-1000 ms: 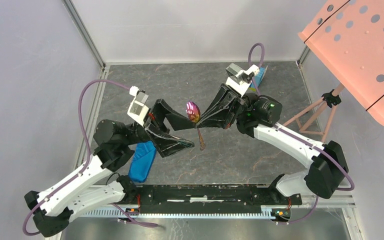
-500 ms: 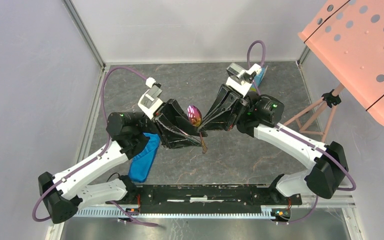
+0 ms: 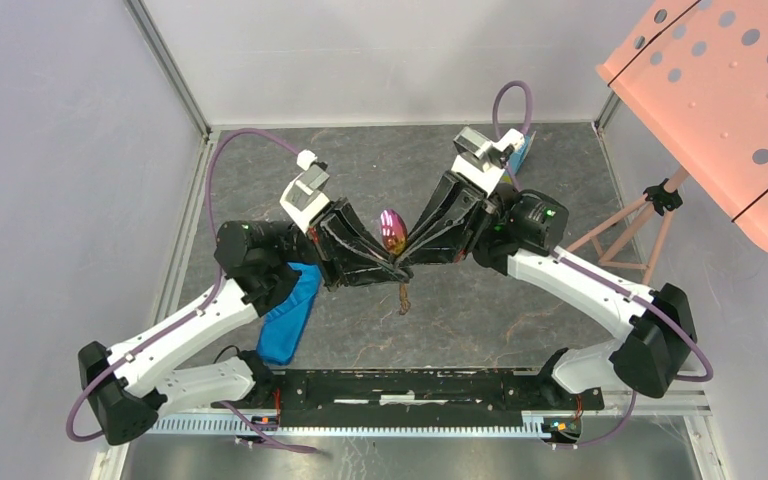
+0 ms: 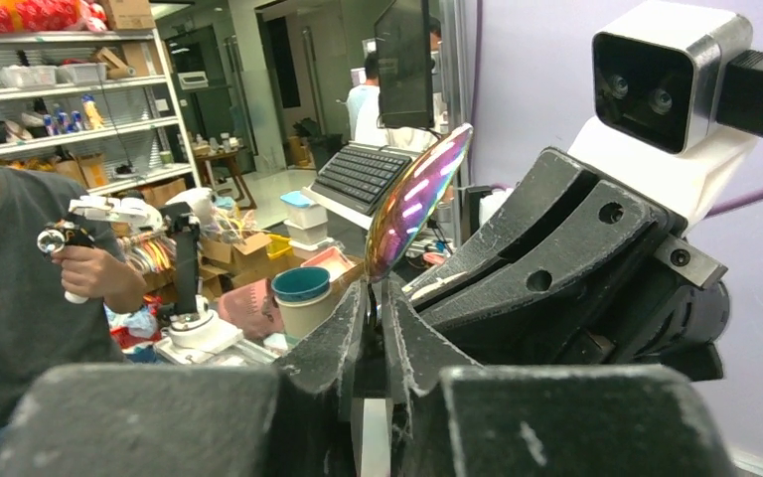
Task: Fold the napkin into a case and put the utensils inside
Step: Pass from the right arm to the left, then insert the spoon into the folded napkin.
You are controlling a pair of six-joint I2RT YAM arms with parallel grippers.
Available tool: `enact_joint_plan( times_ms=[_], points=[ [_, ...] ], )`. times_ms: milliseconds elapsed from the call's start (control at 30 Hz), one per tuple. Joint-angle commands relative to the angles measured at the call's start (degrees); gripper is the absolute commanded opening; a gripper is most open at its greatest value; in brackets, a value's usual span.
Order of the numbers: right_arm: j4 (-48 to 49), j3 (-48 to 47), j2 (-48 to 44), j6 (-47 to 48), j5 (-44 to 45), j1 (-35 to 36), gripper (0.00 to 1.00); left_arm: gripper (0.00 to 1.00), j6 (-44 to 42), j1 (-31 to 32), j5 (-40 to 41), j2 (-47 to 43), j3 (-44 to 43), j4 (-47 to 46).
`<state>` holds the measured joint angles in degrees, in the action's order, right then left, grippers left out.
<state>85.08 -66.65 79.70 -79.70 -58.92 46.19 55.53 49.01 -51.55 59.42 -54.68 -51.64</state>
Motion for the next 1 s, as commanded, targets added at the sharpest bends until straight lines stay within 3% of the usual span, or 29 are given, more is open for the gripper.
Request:
enact_joint_plan(
  times_ms=[0, 33, 133, 200, 333, 400, 533, 600, 667, 733, 900, 967],
  points=[
    [20.83, 1.67, -2.16, 3.05, -0.14, -2.39, 0.26, 0.02, -9.73, -0.63, 4.93, -3.82, -4.87, 19.44],
    [15.9, 4.8, -3.79, 6.75, 2.33, -4.76, 0.46, 0.02, -13.66, -0.98, 7.29, -4.99, -5.44, 26.42],
    [-11.86, 12.14, -10.91, 23.84, 8.43, -9.97, 0.68, 0.02, -24.41, -3.31, 17.01, -8.66, -8.76, 53.65],
    [-29.09, 15.61, -15.44, 34.37, 14.46, -12.73, 0.8, 0.02, -28.85, -5.58, 28.08, -9.88, -11.35, 70.4],
    [-63.46, 13.95, -18.88, 51.2, 29.99, -16.16, 0.98, 0.02, -31.04, -6.39, 69.68, -8.38, -16.44, 100.67],
    [-71.9, 13.64, -17.7, 55.26, 33.7, -16.4, 0.98, 0.02, -30.7, -6.32, 81.61, -6.52, -15.95, 108.64],
    [-69.29, 19.29, -13.46, 55.81, 29.63, -14.64, 0.98, 0.02, -33.29, -6.39, 94.71, -4.68, -8.05, 105.49],
    [-67.1, 22.08, -10.83, 57.88, 30.74, -10.52, 0.98, 0.02, -37.93, -6.59, 98.89, -4.68, -0.81, 96.31],
    [-62.19, 24.22, -7.01, 56.5, 30.58, -6.31, 0.95, 0.02, -43.01, -8.45, 97.69, -5.17, 6.37, 84.26],
    [-54.85, 26.65, -2.92, 52.44, 29.79, -3.33, 0.9, 0.02, -45.13, -12.29, 93.66, -4.65, 11.09, 77.96],
    [-41.43, 27.8, 9.2, 42.37, 31.58, 0.32, 0.82, 0.02, -45.5, -16.75, 90.8, -0.21, 14.11, 75.9],
    [-35.86, 26.64, 15.74, 36.64, 31.12, 0.57, 0.72, 0.02, -44.8, -17.35, 89.72, 0.92, 16.07, 73.96]
  ],
)
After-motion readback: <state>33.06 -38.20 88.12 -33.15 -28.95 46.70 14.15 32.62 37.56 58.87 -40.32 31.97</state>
